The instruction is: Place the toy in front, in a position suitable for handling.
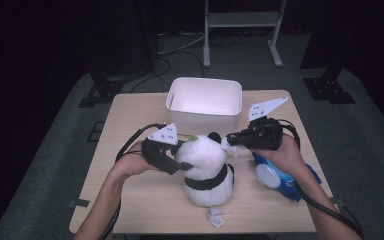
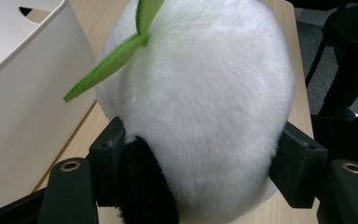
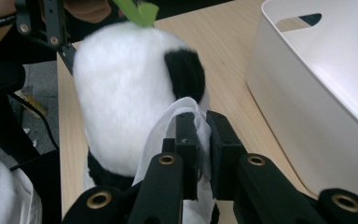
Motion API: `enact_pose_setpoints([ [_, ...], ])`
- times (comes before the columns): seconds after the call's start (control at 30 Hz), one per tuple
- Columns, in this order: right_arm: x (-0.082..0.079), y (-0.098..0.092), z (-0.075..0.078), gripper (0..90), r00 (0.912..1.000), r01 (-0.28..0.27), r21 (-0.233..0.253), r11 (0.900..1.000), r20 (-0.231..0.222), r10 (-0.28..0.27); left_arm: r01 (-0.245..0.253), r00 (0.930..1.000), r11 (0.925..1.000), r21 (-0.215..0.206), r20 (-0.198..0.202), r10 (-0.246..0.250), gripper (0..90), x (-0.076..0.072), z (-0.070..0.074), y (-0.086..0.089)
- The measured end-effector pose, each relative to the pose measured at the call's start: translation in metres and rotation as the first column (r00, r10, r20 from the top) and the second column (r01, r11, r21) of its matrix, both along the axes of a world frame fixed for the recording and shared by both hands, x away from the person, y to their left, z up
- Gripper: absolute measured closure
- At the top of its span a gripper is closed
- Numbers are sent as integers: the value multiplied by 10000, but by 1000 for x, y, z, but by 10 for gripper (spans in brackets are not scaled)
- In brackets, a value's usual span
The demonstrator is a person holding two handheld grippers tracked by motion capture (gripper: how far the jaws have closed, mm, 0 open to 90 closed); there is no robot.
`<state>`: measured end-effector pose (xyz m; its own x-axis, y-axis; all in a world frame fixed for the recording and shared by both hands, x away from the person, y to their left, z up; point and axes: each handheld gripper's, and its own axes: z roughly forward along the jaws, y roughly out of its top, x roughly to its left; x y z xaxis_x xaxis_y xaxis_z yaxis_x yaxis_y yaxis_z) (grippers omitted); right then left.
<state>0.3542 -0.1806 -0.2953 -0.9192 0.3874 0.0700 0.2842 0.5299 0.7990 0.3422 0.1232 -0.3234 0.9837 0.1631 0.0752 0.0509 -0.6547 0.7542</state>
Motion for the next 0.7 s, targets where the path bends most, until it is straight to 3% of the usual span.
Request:
enact_pose_setpoints([
  [0.3, -2, 5, 11, 831, 9996, -53, -42, 10000, 273, 54, 165, 9999, 9998, 56, -19, -165, 311, -2, 0, -11],
  [0.43, -4, 17, 21, 830, 9983, -365, -112, 9993, 445, 369, 259, 9996, 9996, 143, -80, -258, 311, -2, 0, -18],
  [0.57, -5, 33, 23, 829, 9956, -768, -536, 9956, 502, 795, 221, 9996, 9993, 287, -169, -216, 307, -2, 1, -20],
  [0.7, -6, 38, 16, 831, 9941, -994, -816, 9917, 355, 1026, 211, 9991, 9992, 336, -372, -199, 268, -1, 0, -18],
])
